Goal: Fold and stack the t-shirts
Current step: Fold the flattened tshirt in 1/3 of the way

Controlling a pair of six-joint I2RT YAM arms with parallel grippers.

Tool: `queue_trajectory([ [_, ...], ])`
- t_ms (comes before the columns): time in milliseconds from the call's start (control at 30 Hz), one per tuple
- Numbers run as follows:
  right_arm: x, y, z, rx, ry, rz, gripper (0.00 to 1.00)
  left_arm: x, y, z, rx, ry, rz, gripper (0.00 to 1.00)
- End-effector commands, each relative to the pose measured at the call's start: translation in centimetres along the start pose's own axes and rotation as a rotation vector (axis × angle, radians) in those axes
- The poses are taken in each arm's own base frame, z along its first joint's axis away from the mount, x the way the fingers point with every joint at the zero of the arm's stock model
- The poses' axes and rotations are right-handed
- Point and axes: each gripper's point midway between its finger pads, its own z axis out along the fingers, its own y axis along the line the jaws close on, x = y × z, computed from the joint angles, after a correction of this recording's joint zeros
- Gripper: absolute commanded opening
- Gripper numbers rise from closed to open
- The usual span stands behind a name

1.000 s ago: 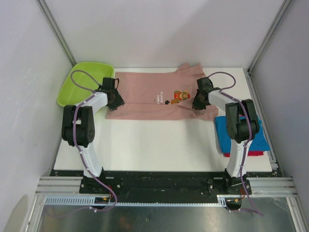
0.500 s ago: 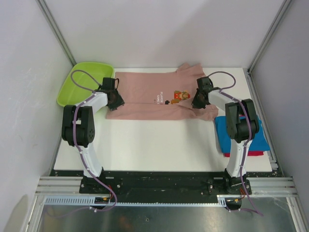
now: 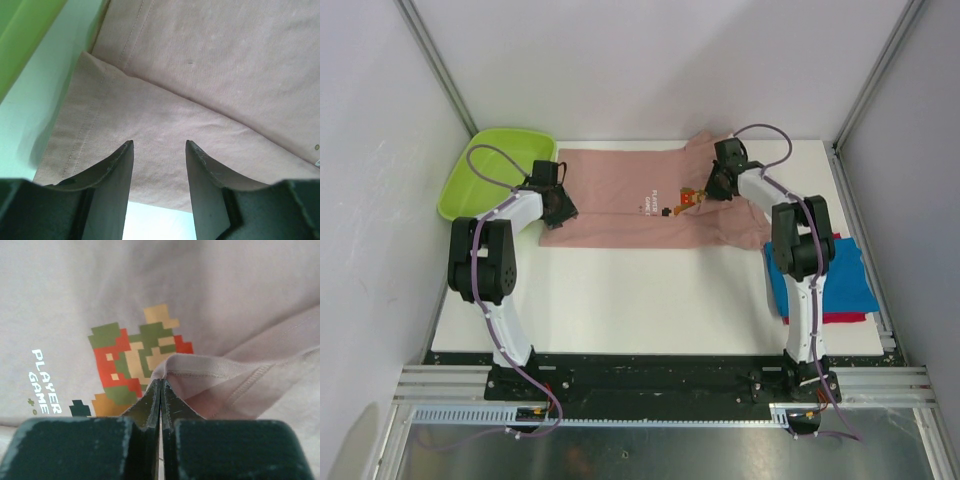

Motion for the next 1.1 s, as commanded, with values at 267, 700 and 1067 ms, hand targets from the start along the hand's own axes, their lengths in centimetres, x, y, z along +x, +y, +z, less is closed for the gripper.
queue_trajectory([
  [267, -2.8, 4.4, 2.0, -0.051, -0.088, -0.147, 0.00, -1.8, -1.2, -1.1, 0.048, -0.047, 0.033, 0.51],
  [700, -3.5, 6.0, 2.7, -0.116, -0.124, -0.176, 0.00, -1.4, -1.2, -0.6, 0.050, -0.029, 0.038, 0.51],
  [1067, -5.0, 7.0, 2.4, -0.178, -0.157, -0.133, 0.22, -1.1, -0.9, -0.6, 0.042, -0.026, 0.047, 0.51],
])
